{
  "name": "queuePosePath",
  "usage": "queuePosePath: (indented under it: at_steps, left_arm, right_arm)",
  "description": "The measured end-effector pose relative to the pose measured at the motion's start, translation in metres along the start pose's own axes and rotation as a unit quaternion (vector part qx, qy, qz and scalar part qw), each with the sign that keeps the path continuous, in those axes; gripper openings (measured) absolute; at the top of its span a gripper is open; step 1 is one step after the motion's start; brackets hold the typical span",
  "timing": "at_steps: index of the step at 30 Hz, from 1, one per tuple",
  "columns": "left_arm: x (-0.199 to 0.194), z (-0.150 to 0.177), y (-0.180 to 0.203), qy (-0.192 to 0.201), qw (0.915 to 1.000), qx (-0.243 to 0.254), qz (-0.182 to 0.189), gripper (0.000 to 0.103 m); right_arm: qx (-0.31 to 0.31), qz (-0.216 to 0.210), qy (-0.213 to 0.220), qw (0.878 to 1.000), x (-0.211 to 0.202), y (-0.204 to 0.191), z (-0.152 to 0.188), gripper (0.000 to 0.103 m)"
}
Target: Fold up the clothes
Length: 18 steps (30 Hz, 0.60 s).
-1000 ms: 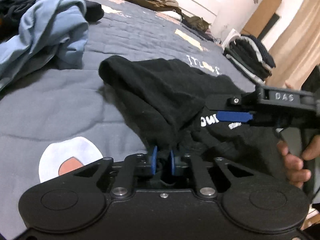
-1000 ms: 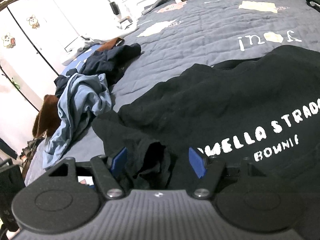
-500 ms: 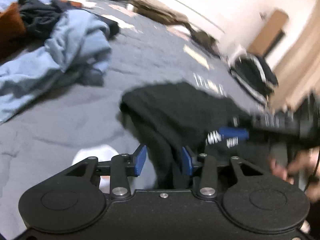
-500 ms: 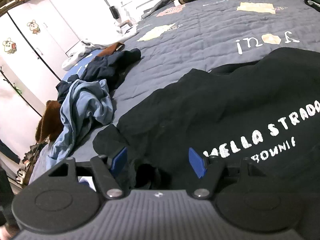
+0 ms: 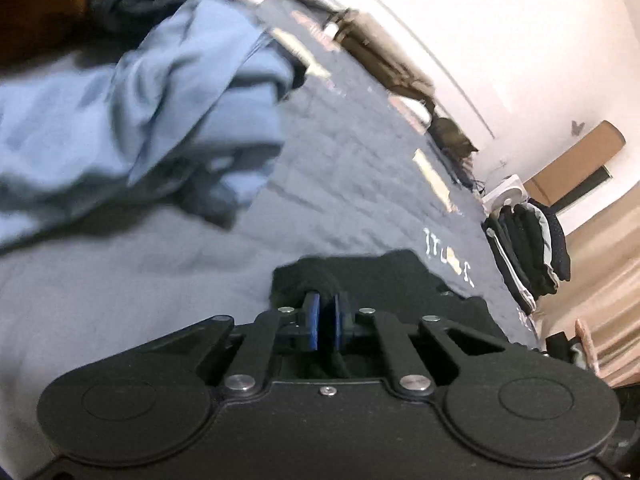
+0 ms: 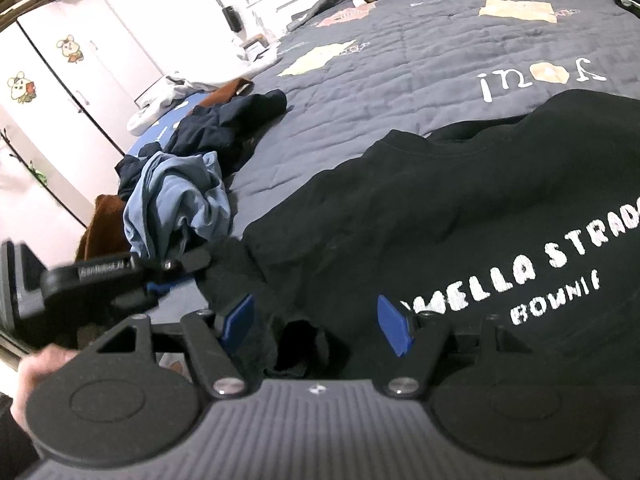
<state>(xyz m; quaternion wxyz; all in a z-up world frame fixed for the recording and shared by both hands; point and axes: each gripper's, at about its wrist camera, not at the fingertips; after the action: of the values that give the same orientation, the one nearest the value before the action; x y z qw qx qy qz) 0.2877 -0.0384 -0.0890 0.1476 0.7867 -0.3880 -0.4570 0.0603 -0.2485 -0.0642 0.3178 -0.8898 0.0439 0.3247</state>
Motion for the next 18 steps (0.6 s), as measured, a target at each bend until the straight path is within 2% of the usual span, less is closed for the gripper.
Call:
queuePosePath:
  at_steps: [6,11,13,15,18]
  left_arm:
    - [0.0,-0.02,0.032,0.031,0.9988,0.037,0.001,0.005]
    - [0.018,-0.026,0.066,0.01,0.9957,0.092,-0.005,0.006]
    - [0.029,-0.021,0.08,-0.016,0.9903,0.134,-0.031,0.006]
    - [0.032,-0.013,0.087,-0.013,0.9851,0.161,-0.058,0.006]
    - [0.024,-0.005,0.081,-0.009,0.9872,0.149,-0.056,0.012]
  right_arm:
    - [-0.027,-0.014,-0.015,0.999,0.006,-0.01,0.003,0.067]
    - [-0.053,-0.004,-0.03,0.998,0.013,-0.014,0.008,0.067]
    - [-0.068,0.01,-0.024,0.997,0.013,-0.016,0.009,0.067]
    - [-0.088,0.023,-0.013,0.996,0.011,-0.018,0.009,0.067]
    - [-0.106,0.03,-0.001,0.994,0.007,-0.018,0.007,0.067]
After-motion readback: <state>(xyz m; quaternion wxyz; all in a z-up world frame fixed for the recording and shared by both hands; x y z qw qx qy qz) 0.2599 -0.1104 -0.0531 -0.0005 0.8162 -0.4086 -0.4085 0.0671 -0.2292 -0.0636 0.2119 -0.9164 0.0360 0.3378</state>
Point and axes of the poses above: each gripper's, at about its wrist camera, not at the fingertips, and x roughly the way its jaws point, y to its right, z to its underside, and after that the axes turned 6 degrees about -z, right-handed
